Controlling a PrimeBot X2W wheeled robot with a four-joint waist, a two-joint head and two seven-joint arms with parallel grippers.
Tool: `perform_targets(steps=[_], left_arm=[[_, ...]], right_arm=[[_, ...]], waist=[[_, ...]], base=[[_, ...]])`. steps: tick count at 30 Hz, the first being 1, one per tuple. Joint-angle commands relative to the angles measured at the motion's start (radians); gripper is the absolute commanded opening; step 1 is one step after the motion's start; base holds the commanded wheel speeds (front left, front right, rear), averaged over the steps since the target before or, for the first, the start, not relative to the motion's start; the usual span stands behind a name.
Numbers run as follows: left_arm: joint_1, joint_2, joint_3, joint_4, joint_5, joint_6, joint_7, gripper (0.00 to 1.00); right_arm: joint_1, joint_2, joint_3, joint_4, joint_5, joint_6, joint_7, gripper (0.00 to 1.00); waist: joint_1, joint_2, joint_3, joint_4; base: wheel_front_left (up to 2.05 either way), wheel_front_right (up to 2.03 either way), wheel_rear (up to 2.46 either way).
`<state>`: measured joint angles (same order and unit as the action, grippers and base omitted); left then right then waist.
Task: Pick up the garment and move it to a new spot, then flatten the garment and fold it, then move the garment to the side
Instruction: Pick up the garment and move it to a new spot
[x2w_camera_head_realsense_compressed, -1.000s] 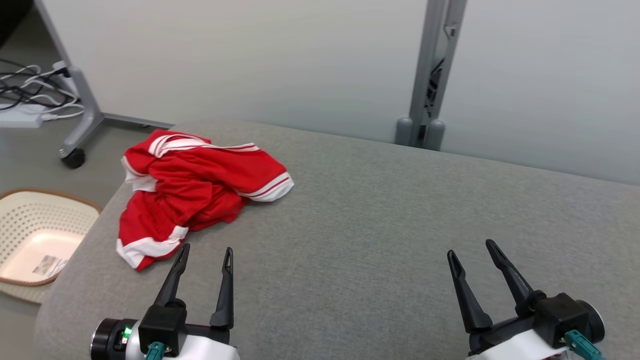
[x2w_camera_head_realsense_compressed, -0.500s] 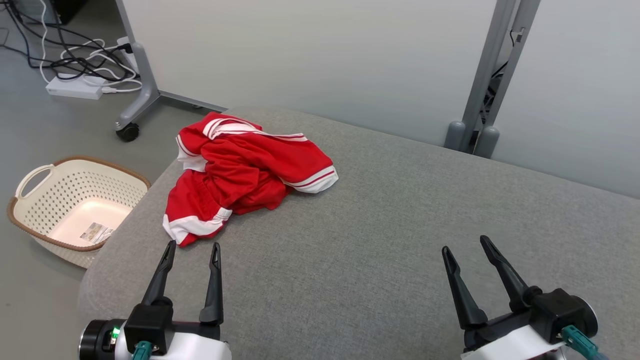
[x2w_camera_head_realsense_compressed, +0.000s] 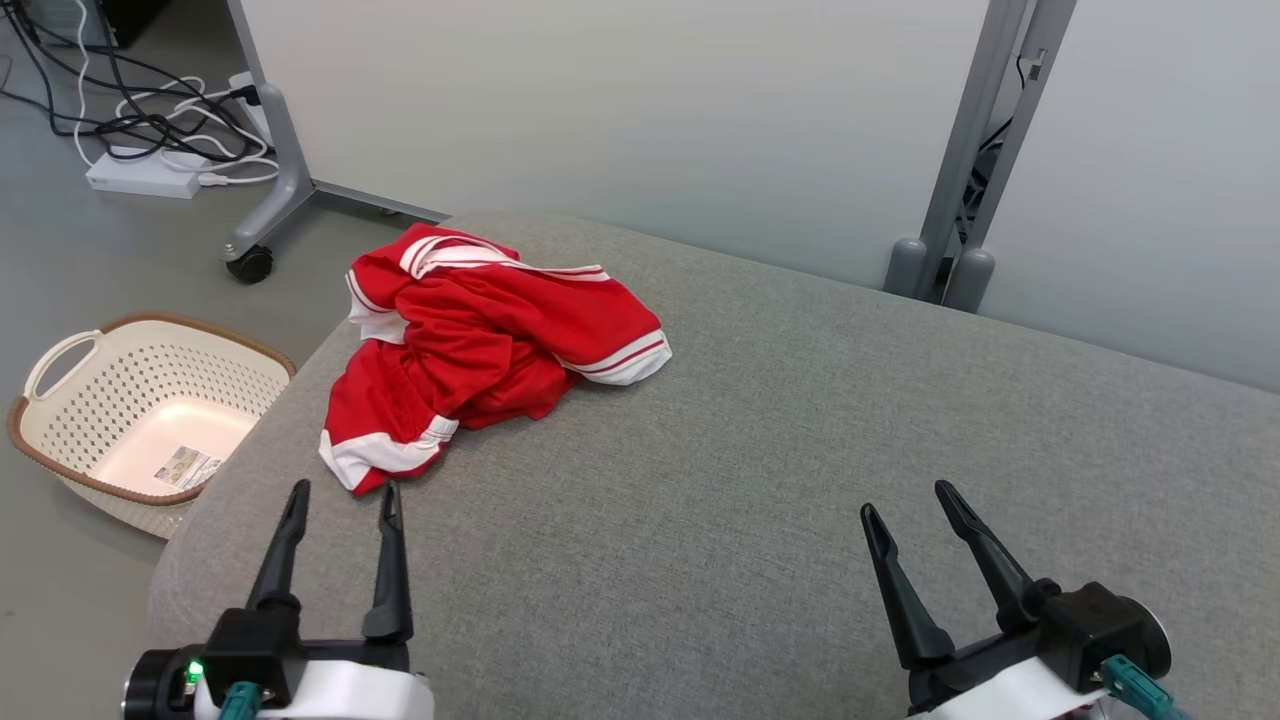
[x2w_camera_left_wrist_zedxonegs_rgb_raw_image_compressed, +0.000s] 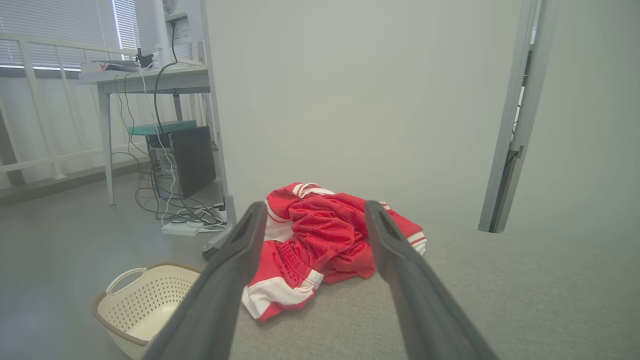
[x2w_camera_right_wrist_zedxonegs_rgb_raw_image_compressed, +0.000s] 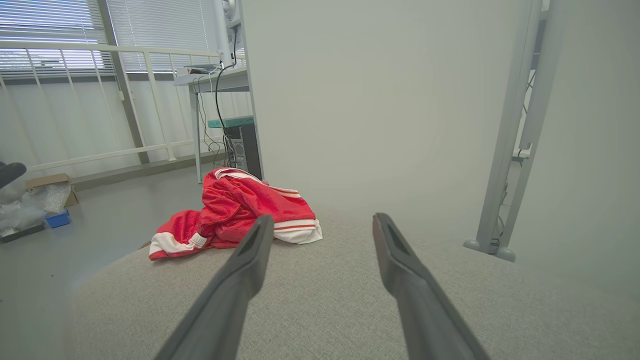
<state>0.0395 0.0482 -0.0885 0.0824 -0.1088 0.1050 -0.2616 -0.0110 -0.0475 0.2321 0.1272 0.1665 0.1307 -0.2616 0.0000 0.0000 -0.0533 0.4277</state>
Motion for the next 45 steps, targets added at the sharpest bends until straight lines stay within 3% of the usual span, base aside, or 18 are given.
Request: perform_targets(steps=[1, 12, 20, 24, 32, 39, 45], left_arm=[[0.006, 0.004, 0.008, -0.001, -0.003, -0.006, -0.004, 1.0], [-0.114, 0.006, 0.075, 0.038, 0.012, -0.049, -0.004, 1.0], [-0.263, 0.005, 0.11, 0.111, 0.009, -0.033, -0.004, 1.0], [-0.37, 0.005, 0.124, 0.192, -0.011, -0.031, -0.004, 1.0], [-0.594, 0.02, 0.182, 0.383, -0.048, -0.052, -0.003, 1.0], [-0.812, 0.075, 0.233, 0.627, -0.068, -0.035, -0.001, 1.0], [-0.935, 0.115, 0.243, 0.803, -0.087, -0.03, 0.067, 1.0]], right_arm=[[-0.003, -0.006, 0.0, -0.002, -0.005, 0.0, -0.005, 1.0], [-0.028, -0.006, 0.021, -0.004, -0.013, 0.0, -0.005, 1.0], [-0.096, -0.04, 0.047, -0.006, -0.012, 0.0, -0.005, 1.0], [-0.137, -0.06, 0.052, -0.015, -0.011, 0.0, -0.005, 1.0], [-0.235, -0.129, 0.175, -0.112, 0.08, 0.0, -0.005, 1.0], [-0.291, -0.199, 0.21, -0.165, 0.115, 0.0, -0.005, 1.0], [-0.313, -0.214, 0.217, -0.168, 0.113, 0.0, -0.005, 1.0]], waist=[[0.0, 0.0, 0.001, -0.003], [0.0, 0.0, 0.067, -0.042], [0.0, 0.0, 0.19, -0.088], [0.0, 0.0, 0.249, -0.105], [0.0, 0.0, 0.373, -0.148], [0.0, 0.0, 0.478, -0.178], [0.0, 0.0, 0.515, -0.193]], base=[[0.0, 0.0, 0.0], [0.0, 0.0, 0.0], [0.0, 0.0, 0.0], [0.0, 0.0, 0.0], [0.0, 0.0, 0.0], [0.0, 0.0, 0.0], [0.0, 0.0, 0.0]])
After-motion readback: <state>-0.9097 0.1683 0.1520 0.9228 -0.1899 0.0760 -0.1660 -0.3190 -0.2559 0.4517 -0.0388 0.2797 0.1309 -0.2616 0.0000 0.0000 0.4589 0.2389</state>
